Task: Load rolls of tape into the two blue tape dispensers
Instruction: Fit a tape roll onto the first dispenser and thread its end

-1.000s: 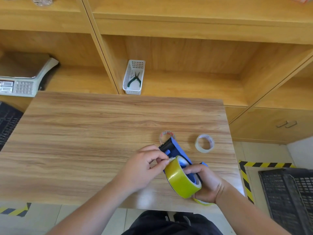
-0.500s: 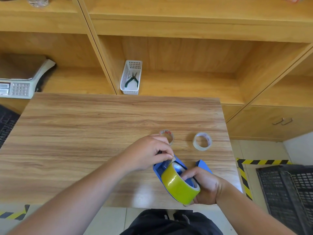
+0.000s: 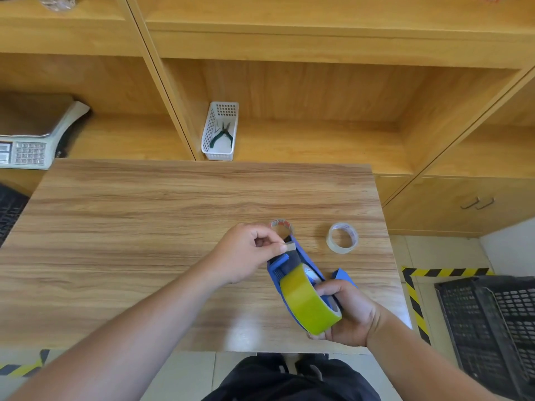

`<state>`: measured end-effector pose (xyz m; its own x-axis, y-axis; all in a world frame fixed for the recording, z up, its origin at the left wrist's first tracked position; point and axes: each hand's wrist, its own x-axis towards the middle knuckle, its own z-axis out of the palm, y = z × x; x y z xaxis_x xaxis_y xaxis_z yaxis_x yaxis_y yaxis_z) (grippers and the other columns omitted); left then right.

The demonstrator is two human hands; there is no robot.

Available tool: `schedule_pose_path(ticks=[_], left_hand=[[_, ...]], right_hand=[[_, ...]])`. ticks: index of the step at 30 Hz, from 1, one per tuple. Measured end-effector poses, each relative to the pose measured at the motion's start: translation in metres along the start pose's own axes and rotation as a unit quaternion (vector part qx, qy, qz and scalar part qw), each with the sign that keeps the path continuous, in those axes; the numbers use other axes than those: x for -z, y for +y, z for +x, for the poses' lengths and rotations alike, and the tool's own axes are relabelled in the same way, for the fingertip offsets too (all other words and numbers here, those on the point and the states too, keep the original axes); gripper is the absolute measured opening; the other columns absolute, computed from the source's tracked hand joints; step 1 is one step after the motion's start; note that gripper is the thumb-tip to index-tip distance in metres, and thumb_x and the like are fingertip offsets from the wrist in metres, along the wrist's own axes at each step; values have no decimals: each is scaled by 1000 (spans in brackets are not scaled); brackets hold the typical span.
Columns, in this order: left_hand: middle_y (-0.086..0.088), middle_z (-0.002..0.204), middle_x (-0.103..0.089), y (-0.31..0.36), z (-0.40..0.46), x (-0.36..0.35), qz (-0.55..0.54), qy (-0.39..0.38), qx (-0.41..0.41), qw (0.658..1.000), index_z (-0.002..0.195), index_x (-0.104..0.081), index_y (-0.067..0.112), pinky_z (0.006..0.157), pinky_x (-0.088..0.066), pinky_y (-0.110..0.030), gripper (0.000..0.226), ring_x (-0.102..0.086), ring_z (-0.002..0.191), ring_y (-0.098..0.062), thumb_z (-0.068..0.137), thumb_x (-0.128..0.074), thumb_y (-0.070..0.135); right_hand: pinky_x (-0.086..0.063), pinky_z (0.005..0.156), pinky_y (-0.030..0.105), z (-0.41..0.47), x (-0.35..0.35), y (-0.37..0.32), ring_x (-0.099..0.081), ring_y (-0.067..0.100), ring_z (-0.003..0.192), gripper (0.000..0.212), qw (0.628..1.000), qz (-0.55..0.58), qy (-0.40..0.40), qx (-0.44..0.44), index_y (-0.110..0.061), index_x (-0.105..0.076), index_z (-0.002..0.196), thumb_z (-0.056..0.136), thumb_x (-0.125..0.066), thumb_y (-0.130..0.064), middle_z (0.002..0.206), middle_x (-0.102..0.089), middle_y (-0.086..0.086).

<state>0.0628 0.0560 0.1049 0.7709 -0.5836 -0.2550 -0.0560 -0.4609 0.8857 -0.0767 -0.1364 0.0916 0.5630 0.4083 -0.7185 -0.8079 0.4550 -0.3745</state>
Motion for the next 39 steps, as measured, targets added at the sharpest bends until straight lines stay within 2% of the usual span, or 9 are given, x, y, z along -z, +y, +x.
schedule_pose_path(ticks=[6,12,18,22,26,31,33,36,39], left_hand=[[15,65,-61,-2,-2,5,19,34,35,999,77,-77,27,67,-44,-29,14,-52,62,-4,90,-78,32],[-10,87,-76,-2,2,23,-4,106,67,992,74,-77,32,71,-47,-33,17,-60,71,-14,91,-76,29],[-6,84,-77,-6,7,29,-18,93,106,990,75,-78,33,71,-45,-33,15,-59,69,-12,89,-77,31],[16,55,-63,-2,6,16,-102,39,162,981,72,-76,21,57,-34,-29,18,-46,49,-4,90,-77,20],[3,63,-58,-11,1,0,-255,-40,252,933,69,-79,16,58,-27,-27,24,-40,61,-12,89,-70,5],[1,62,-59,-16,-18,-14,-457,-196,313,809,65,-71,16,56,-24,-21,9,-51,54,-9,73,-68,14],[-4,80,-62,-22,-23,-18,-496,-226,320,775,77,-73,12,65,-26,-26,14,-53,72,-14,68,-82,17],[-9,99,-52,-28,-26,-19,-512,-243,314,762,90,-74,9,78,-32,-30,38,-48,89,-20,57,-91,18],[-10,102,-61,-34,-28,-22,-512,-241,307,765,95,-76,8,95,-38,-33,47,-53,97,-23,53,-94,21]], right_hand=[[-55,59,35,2,-1,1,-71,29,71,31,1000,2,19,14,-3,-79,97,71,-67,-13,86,-73,16],[-56,60,33,0,4,7,-72,28,72,38,1000,-4,24,14,-4,-79,99,64,-69,-13,86,-74,16],[-54,60,31,-4,4,12,-69,26,68,32,999,-21,-16,21,-4,-77,94,66,-63,-9,78,-72,13],[-56,62,30,-3,1,11,-72,25,67,31,997,-40,-52,38,-2,-78,87,62,-60,-8,75,-74,12],[-56,57,27,-6,3,11,-72,22,62,34,996,-37,-69,49,-2,-79,84,68,-50,-3,71,-75,11],[-55,57,26,-5,-4,9,-71,22,62,35,992,-33,-99,67,-1,-77,88,69,-47,0,72,-74,11],[-55,57,25,-3,-6,8,-72,18,61,43,991,-43,-111,63,-7,-80,82,70,-40,3,69,-75,6],[-56,60,26,-3,-9,10,-72,18,64,46,991,-35,-114,68,-6,-79,86,72,-37,5,71,-75,5],[-57,61,28,0,-12,13,-73,21,65,44,993,-10,-100,68,-2,-77,92,74,-37,5,73,-75,8]])
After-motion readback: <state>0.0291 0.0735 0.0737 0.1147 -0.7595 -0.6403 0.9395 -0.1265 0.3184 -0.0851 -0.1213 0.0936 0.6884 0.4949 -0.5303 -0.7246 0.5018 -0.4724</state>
